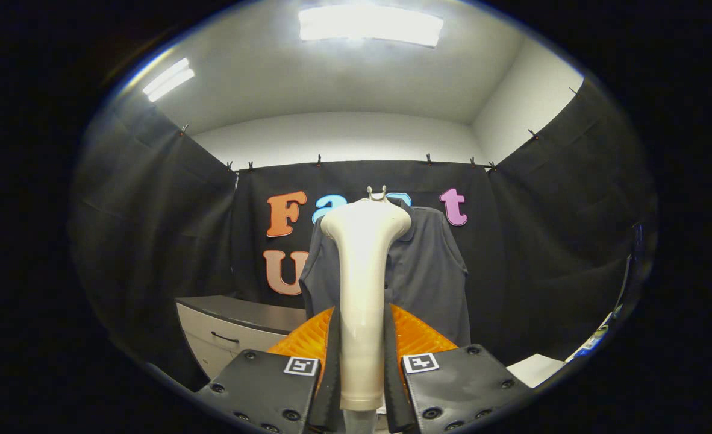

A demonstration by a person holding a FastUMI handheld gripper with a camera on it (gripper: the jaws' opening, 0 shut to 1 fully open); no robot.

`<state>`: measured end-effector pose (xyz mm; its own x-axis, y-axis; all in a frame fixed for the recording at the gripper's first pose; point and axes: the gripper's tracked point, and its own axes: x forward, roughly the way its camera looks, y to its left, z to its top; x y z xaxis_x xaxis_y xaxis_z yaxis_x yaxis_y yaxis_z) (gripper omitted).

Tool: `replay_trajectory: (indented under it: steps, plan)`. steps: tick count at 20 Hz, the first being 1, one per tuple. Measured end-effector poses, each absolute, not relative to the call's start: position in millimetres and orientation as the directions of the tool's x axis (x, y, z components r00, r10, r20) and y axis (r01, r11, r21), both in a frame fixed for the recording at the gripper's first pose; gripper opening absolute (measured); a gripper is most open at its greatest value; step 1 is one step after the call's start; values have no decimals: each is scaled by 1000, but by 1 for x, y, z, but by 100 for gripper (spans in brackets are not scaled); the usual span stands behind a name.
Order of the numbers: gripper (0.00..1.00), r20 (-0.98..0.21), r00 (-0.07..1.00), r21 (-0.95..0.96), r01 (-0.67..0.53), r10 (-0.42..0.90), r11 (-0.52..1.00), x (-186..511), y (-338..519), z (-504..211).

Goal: Iron the clothes twice with a garment steamer, once on the left side and once on the right side.

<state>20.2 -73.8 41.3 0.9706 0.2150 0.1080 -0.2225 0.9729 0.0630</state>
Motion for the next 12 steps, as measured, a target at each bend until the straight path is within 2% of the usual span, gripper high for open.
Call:
replay_trajectory:
  steps: [12]
  plan:
    - [37, 106, 969, 68, -230, 223, 971, 18, -74, 34]
